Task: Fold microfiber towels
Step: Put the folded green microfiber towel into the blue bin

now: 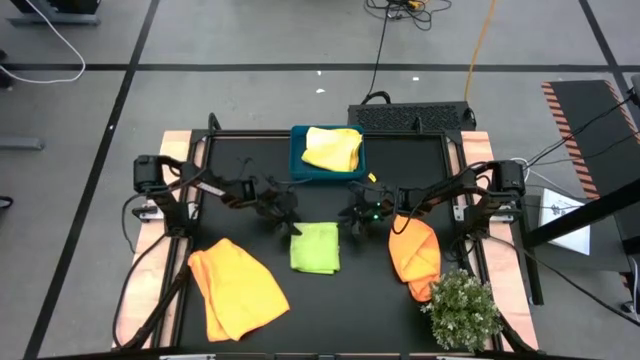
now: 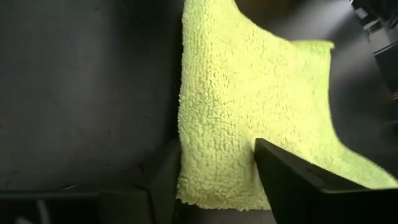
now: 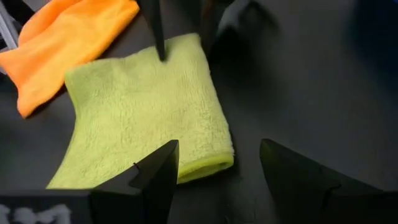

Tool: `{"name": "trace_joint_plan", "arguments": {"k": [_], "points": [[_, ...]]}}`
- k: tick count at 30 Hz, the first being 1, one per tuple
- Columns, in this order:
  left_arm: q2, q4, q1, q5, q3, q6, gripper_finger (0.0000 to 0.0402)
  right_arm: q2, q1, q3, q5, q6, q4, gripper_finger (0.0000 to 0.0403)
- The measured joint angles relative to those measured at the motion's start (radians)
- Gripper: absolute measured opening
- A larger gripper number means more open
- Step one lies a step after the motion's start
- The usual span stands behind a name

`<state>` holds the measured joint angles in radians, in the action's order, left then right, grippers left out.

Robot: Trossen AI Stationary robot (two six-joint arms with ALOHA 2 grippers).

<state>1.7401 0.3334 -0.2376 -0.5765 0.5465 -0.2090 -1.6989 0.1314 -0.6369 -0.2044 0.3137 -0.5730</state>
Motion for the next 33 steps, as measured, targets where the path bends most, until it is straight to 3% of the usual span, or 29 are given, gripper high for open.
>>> {"name": "trace_joint_plan", "arguments": {"k": [6, 13, 23, 33], "points": [[0.002, 0.016, 0.012, 0.030, -0.003, 0.033, 0.0130, 0.000, -0.001, 0.000, 0.021, 0.027, -0.061, 0.0225], [-0.003, 0.066, 0.014, 0.058, -0.006, 0.098, 0.0016, -0.013, 0.005, 0.000, 0.021, 0.066, -0.029, 0.0269], [-0.034, 0.080, 0.093, 0.193, -0.006, 0.246, 0.0006, -0.116, 0.009, -0.001, 0.010, 0.112, -0.126, 0.0304], [-0.213, 0.087, 0.188, 0.390, -0.003, 0.360, 0.0004, -0.135, 0.020, -0.002, -0.136, 0.139, -0.196, 0.0304]]}}
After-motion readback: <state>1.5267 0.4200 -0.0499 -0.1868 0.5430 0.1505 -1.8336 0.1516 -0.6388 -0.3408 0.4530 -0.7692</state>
